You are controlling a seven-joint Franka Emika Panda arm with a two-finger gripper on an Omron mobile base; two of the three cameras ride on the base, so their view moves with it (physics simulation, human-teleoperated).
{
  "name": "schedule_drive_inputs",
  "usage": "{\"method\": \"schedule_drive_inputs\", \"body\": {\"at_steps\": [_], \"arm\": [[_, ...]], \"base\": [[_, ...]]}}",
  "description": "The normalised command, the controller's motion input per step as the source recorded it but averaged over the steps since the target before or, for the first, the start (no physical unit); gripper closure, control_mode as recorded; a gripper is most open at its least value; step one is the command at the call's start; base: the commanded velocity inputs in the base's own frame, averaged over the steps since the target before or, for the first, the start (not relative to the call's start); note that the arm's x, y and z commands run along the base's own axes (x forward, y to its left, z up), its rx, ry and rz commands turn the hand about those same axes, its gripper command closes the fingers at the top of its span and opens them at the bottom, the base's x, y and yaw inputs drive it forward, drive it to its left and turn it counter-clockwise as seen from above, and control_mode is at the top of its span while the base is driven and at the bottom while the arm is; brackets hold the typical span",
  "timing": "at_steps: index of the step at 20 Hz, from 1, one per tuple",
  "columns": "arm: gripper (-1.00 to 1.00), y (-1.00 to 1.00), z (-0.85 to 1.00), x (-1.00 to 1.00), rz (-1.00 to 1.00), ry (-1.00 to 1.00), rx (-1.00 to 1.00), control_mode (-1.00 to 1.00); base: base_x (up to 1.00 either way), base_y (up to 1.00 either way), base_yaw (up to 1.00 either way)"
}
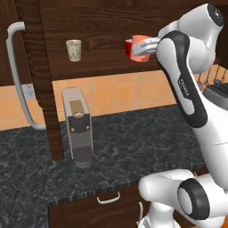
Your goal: Gather all objects into one cabinet and sort the glasses and bowls to opposite sides.
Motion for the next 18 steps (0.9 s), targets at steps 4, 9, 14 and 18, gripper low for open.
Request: {"method": "schedule_drive_inputs", "body": {"at_steps": [4,9,14,18], "arm": [[1.0,0.07,-0.36,0.32,0.03,-0.03,0.04,-1.0],[1.0,0.17,-0.43,0.35,-0.01,-0.24,0.06,-1.0],[1.0,0.5,-0.2,0.48,0.0,-0.15,0.0,-1.0],[1.0,0.29,0.02,0.72,0.0,-0.02,0.01,-1.0]], "base": [[0.0,0.0,0.0],[0.0,0.0,0.0],[0.0,0.0,0.0],[0.0,0.0,0.0]]}}
